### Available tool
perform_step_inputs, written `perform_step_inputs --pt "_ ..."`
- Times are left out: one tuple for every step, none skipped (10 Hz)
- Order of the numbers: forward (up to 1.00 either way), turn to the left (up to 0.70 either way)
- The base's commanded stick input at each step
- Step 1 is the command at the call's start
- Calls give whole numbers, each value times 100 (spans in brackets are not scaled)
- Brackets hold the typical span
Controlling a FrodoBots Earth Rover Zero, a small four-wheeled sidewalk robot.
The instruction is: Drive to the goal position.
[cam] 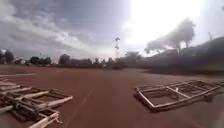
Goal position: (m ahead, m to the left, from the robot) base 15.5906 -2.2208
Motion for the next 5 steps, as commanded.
perform_step_inputs --pt "70 0" --pt "70 0" --pt "70 0" --pt "70 0" --pt "70 0"
